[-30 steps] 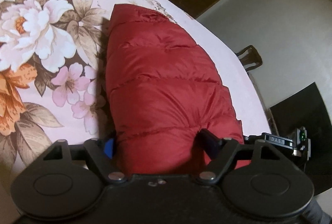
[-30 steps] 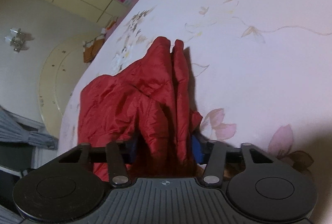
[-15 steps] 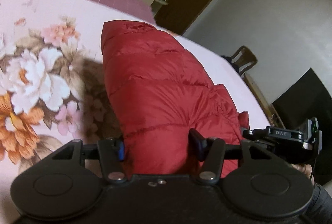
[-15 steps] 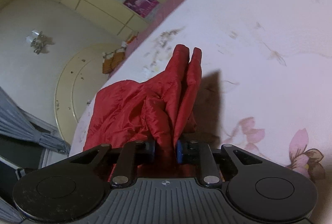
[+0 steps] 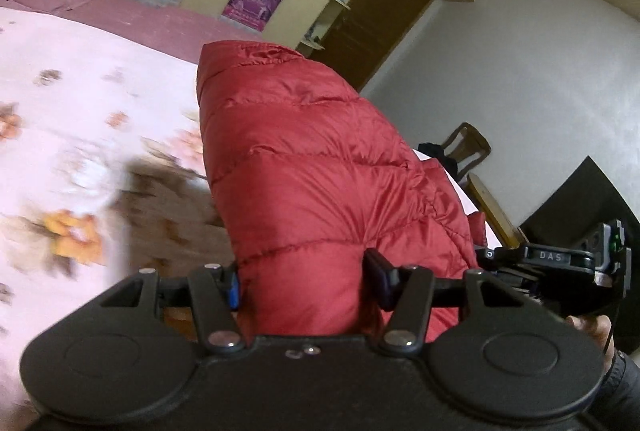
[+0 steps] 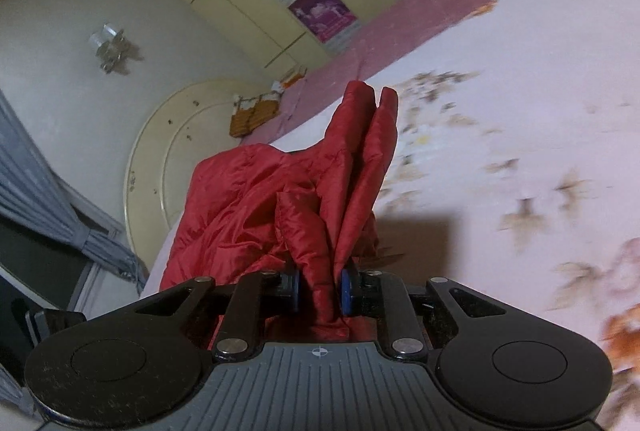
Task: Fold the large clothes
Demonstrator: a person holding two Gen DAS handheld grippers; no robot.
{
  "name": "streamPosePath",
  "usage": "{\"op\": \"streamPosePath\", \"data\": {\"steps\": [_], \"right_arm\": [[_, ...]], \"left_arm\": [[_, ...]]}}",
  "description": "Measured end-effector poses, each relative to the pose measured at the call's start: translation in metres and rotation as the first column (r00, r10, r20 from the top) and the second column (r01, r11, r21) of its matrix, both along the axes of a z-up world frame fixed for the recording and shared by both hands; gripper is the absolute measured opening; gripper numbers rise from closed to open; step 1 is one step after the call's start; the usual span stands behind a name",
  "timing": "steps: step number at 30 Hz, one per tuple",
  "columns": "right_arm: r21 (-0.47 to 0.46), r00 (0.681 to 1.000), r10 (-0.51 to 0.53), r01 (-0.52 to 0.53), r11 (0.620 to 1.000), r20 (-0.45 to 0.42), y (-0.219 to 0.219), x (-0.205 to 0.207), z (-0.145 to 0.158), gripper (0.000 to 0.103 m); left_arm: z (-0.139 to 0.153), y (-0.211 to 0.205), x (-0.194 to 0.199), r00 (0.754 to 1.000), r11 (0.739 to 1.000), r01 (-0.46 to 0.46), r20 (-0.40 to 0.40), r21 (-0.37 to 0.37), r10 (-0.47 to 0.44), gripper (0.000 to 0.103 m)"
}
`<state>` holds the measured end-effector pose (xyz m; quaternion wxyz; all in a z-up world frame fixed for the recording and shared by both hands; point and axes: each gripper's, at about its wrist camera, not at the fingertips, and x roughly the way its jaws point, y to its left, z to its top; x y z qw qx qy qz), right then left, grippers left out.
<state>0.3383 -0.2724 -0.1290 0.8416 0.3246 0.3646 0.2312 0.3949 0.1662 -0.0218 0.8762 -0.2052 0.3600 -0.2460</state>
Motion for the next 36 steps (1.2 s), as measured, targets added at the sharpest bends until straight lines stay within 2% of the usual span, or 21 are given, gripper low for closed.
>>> {"op": "streamPosePath", "data": {"steps": [5,10,15,21,25,28,30,31,32,33,34,36], "right_arm": [[-0.019,0.999,0.035,-0.035,0.999,0.001,0.066,0.015,0.008,0.018],[-0.028,0.997,0.071,-0.072,0.997,-0.021,0.123,0.037,0.0,0.018],[-0.03,0.994,0.096,-0.098,0.995,-0.053,0.173,0.05,-0.02,0.018],[-0.058,0.986,0.113,-0.121,0.991,-0.124,0.222,0.067,-0.055,0.018],[-0.113,0.984,0.099,-0.116,0.987,-0.149,0.237,0.073,-0.078,0.018],[-0.119,0.982,0.09,-0.111,0.987,-0.168,0.235,0.074,-0.086,0.018],[-0.122,0.982,0.092,-0.112,0.986,-0.164,0.233,0.072,-0.086,0.019],[-0.124,0.983,0.086,-0.107,0.986,-0.164,0.23,0.071,-0.084,0.02],[-0.13,0.984,0.068,-0.09,0.987,-0.165,0.224,0.069,-0.081,0.027],[-0.166,0.99,0.025,-0.048,0.985,-0.142,0.216,0.064,-0.072,0.046],[-0.205,0.995,-0.016,-0.005,0.979,-0.097,0.209,0.057,-0.059,0.059],[-0.249,1.0,-0.016,0.014,0.968,-0.008,0.202,0.048,-0.039,0.059]], "left_arm": [[0.002,0.06,0.004,1.0,1.0,-0.021,-0.009,0.008,0.021,0.056],[-0.006,0.115,0.01,0.998,0.999,-0.044,-0.037,0.016,0.045,0.056],[-0.019,0.157,0.019,0.995,0.998,-0.064,-0.082,0.016,0.065,0.056],[-0.055,0.189,0.035,0.983,0.997,-0.08,-0.167,0.017,0.081,0.056],[-0.075,0.198,0.039,0.975,0.995,-0.094,-0.204,-0.042,0.083,0.057],[-0.08,0.203,0.038,0.977,0.994,-0.09,-0.196,-0.054,0.078,0.061],[-0.078,0.206,0.037,0.978,0.995,-0.097,-0.187,-0.031,0.09,0.075],[-0.076,0.21,0.035,0.978,0.994,-0.106,-0.181,-0.016,0.102,0.078],[-0.075,0.22,0.032,0.98,0.993,-0.115,-0.166,-0.006,0.112,0.077],[-0.068,0.228,0.026,0.979,0.99,-0.139,-0.148,0.002,0.138,0.075],[-0.062,0.237,0.024,0.978,0.987,-0.163,-0.127,0.009,0.163,0.073],[-0.044,0.247,0.019,0.977,0.978,-0.208,-0.041,0.023,0.209,0.056]]}}
